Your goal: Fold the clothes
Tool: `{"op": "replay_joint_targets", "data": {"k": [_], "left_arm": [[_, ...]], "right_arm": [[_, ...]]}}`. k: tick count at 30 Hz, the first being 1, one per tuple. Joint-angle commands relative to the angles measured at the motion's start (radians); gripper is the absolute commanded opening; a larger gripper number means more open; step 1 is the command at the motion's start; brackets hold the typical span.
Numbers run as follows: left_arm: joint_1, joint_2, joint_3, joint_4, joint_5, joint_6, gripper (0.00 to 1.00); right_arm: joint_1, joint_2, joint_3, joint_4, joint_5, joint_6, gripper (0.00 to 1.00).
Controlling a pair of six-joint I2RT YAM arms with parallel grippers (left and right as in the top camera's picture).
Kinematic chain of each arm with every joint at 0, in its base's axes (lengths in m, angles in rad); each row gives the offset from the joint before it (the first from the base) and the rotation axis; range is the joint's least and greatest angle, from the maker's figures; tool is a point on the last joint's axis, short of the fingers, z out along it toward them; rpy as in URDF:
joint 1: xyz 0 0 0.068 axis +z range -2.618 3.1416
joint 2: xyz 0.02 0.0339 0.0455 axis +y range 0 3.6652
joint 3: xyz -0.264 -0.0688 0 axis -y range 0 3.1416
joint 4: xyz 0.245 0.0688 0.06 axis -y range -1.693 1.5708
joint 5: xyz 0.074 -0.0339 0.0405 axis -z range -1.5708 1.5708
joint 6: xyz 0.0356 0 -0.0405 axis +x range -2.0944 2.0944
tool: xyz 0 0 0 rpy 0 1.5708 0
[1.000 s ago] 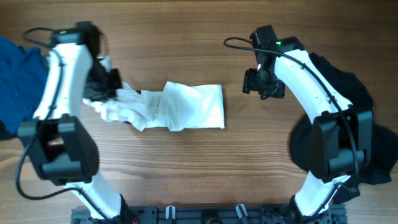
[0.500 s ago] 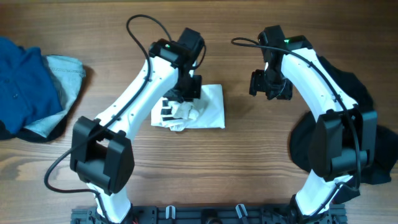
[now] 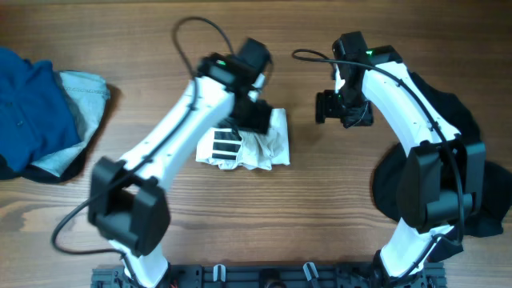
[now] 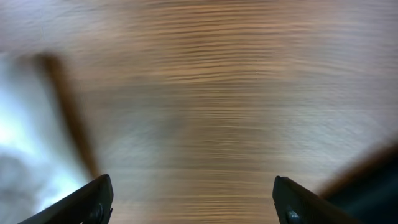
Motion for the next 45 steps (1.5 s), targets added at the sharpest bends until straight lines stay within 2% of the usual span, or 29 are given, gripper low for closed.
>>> {"op": "replay_joint_targets", "data": {"k": [1,2,5,7,9,11,14,18,20,23,26,28,33,37,41,45], "left_arm": [[0.204,-0.130,0.034,0.051,-0.054,-0.013,0.88],[0.268,-0.132,0.033,0.073,-0.028,-0.030,0.90],[0.438,-0.107,0.023,0.165,0.180,-0.029,0.90],[0.531,-0.065,0.023,0.198,0.263,-0.030,0.90],[0.599,-0.021,0.022,0.196,0.308,-0.029,0.90],[0.632,0.009,0.012,0.190,0.348,-0.029,0.89],[0.634,0.027,-0.006,0.185,0.359,-0.025,0.89],[0.620,0.027,-0.006,0.161,0.359,-0.021,0.89],[0.620,0.027,-0.006,0.154,0.359,-0.021,0.89],[0.619,0.027,-0.006,0.145,0.358,-0.018,0.90],[0.619,0.027,-0.006,0.140,0.359,-0.017,0.89],[0.618,0.027,-0.006,0.139,0.358,-0.017,0.89],[0.618,0.027,-0.006,0.133,0.358,0.006,0.89],[0.618,0.027,-0.006,0.133,0.357,0.010,0.89],[0.606,0.028,-0.008,0.133,0.343,0.035,0.89],[0.588,0.028,-0.009,0.133,0.309,0.035,0.90]], "right_arm": [[0.026,-0.009,0.007,0.004,-0.341,-0.263,0.82],[0.048,-0.008,0.007,0.006,-0.378,-0.275,0.82],[0.152,-0.008,0.007,0.044,-0.388,-0.263,0.82],[0.237,-0.008,0.007,0.095,-0.344,-0.179,0.82],[0.326,-0.008,0.007,0.163,-0.256,-0.086,0.82],[0.393,-0.008,0.007,0.208,-0.177,-0.058,0.83],[0.476,-0.008,0.007,0.219,0.074,0.093,0.85],[0.473,0.024,0.007,0.209,0.214,0.138,0.83],[0.447,0.061,0.007,0.171,0.291,0.229,0.73],[0.381,0.111,0.007,0.108,0.306,0.327,0.53],[0.302,0.137,0.007,0.047,0.306,0.440,0.54],[0.256,0.126,0.007,0.045,0.282,0.423,0.58],[0.245,0.086,0.009,0.031,0.268,0.392,0.62],[0.249,-0.006,0.038,0.065,0.079,0.193,0.65],[0.249,-0.096,0.043,0.107,0.043,0.191,0.71],[0.277,-0.085,0.039,0.156,-0.178,-0.016,0.65]]}}
